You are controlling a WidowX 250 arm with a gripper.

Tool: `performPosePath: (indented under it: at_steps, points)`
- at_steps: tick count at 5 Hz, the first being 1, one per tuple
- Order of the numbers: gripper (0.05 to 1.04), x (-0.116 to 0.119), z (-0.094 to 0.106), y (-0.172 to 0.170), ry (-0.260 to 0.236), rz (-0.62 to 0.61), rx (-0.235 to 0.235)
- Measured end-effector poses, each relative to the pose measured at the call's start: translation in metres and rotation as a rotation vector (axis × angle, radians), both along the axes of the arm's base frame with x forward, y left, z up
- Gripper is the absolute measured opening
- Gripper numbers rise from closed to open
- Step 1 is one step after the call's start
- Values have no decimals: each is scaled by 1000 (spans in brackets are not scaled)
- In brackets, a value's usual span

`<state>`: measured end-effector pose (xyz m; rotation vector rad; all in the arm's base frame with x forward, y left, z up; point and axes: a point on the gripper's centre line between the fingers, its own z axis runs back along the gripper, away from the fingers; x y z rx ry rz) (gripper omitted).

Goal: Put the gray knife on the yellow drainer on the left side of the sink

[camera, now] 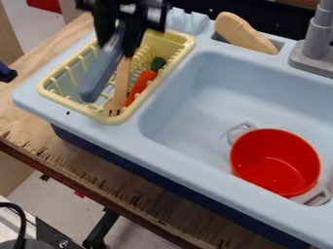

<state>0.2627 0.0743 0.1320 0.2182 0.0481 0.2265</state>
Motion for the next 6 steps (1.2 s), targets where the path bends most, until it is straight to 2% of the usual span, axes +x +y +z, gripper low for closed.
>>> performPosePath:
  at_steps: [1,2,4,5,6]
  points:
    - [390,-5,-8,9,11,-20,34]
    - [390,-7,-10,25,10,-52,44]
    - [390,-8,-23,35,61,-67,43]
    - [452,-3,-24,35,35,-65,47]
    - [749,-3,-24,32,42,-24,39]
